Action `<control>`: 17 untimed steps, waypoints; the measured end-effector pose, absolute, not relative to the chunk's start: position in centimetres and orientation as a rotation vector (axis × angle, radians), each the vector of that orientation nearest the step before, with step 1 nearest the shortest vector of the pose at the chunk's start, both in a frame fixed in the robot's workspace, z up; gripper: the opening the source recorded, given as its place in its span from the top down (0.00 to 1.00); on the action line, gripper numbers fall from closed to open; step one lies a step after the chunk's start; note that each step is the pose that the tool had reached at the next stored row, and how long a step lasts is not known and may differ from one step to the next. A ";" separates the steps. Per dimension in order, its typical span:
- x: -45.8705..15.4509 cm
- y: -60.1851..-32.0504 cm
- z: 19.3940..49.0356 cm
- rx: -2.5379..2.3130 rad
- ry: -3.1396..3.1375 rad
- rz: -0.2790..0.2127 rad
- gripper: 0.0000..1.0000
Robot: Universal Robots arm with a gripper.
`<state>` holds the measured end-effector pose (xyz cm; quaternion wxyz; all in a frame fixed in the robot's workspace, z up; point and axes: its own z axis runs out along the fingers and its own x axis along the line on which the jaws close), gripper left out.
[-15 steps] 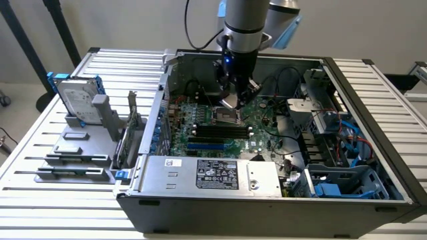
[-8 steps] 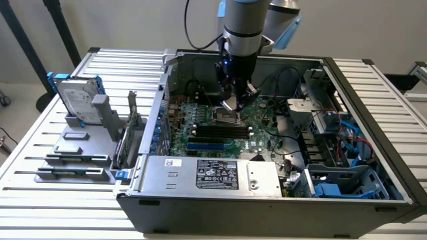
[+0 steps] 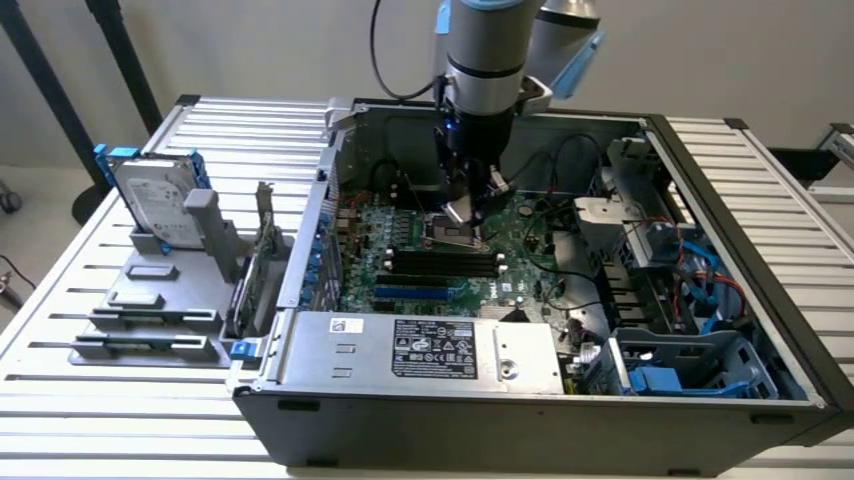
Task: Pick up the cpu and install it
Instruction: 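Place the cpu into insertion slot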
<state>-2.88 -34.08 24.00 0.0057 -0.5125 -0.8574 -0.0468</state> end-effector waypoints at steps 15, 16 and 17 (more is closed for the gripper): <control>-2.9 -34.1 23.1 -1.902 -2.469 -0.129 0.45; -2.9 -34.1 23.0 -1.927 -2.451 -0.130 0.45; -2.9 -34.1 22.9 -1.949 -2.434 -0.130 0.45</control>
